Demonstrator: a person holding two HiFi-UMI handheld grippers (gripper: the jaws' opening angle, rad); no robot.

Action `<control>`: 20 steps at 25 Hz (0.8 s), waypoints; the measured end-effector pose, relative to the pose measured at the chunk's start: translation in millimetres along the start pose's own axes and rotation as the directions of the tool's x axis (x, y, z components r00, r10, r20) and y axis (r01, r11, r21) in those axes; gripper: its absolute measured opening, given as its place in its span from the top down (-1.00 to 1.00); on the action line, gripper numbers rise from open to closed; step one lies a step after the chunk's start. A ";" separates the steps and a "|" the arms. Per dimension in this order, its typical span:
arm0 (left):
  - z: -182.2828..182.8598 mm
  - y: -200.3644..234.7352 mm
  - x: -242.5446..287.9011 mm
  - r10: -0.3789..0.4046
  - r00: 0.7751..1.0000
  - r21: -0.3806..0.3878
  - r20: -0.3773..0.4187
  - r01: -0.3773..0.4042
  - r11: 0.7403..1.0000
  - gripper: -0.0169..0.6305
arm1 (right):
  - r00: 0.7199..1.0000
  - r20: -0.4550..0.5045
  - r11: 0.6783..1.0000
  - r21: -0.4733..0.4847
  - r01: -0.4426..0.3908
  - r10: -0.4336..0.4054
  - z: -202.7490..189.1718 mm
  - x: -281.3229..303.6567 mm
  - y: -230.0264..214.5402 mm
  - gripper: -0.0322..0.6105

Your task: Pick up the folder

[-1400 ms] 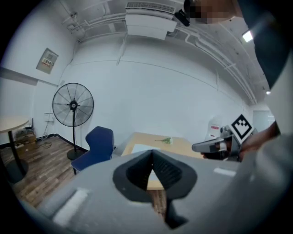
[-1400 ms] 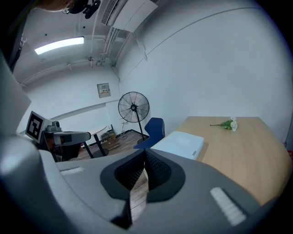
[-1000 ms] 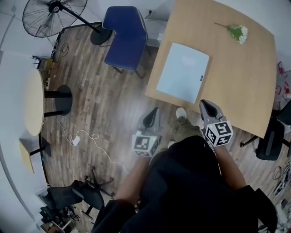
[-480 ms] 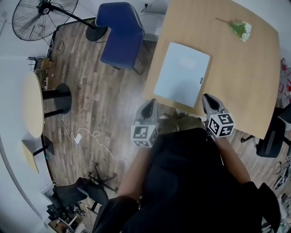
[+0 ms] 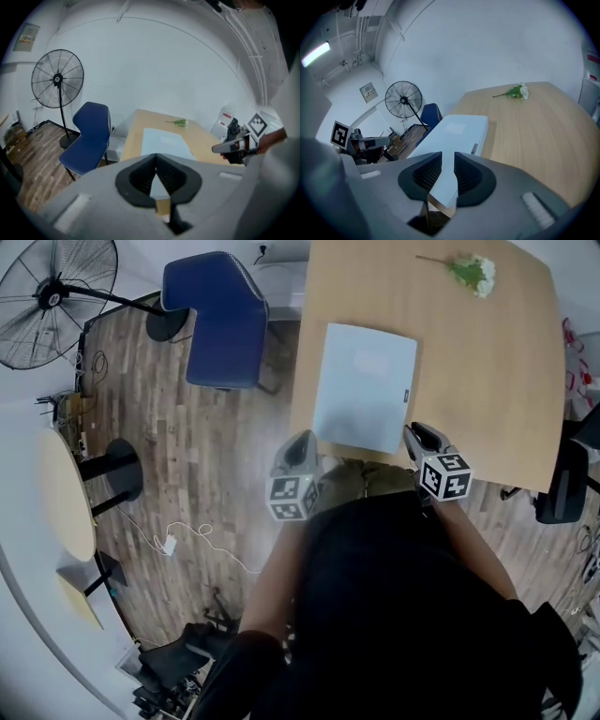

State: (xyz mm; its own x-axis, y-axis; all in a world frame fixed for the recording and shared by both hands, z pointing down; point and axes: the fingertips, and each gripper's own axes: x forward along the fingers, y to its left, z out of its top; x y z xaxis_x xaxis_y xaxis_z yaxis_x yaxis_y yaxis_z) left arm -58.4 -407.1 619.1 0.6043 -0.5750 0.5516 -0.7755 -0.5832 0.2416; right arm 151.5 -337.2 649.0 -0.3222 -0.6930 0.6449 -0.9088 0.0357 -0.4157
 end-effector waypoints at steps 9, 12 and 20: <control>-15.1 17.0 55.2 -0.152 0.985 -0.143 -0.085 0.139 0.980 0.29 | 0.999 -0.033 0.989 0.146 0.007 -0.002 -14.4 38.8 -21.5 0.28; -31.4 21.1 77.4 -0.226 0.964 -0.249 -0.140 0.187 0.950 -0.03 | 0.998 -0.060 0.975 0.222 0.014 0.000 -26.7 54.1 -30.3 0.05; -55.1 21.9 125.7 -0.293 0.916 -0.213 -0.275 0.239 0.947 -0.30 | 0.990 -0.139 0.938 0.346 0.015 0.036 -50.2 89.7 -49.4 -0.36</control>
State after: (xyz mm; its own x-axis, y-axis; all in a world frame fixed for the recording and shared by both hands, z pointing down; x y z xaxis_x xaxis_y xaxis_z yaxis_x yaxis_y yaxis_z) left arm -9.6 -460.6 737.7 0.7303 -0.1985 0.6537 -0.6292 -0.5680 0.5305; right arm 154.2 -365.0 759.5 -0.3881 -0.5843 0.7127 -0.7655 -0.2263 -0.6023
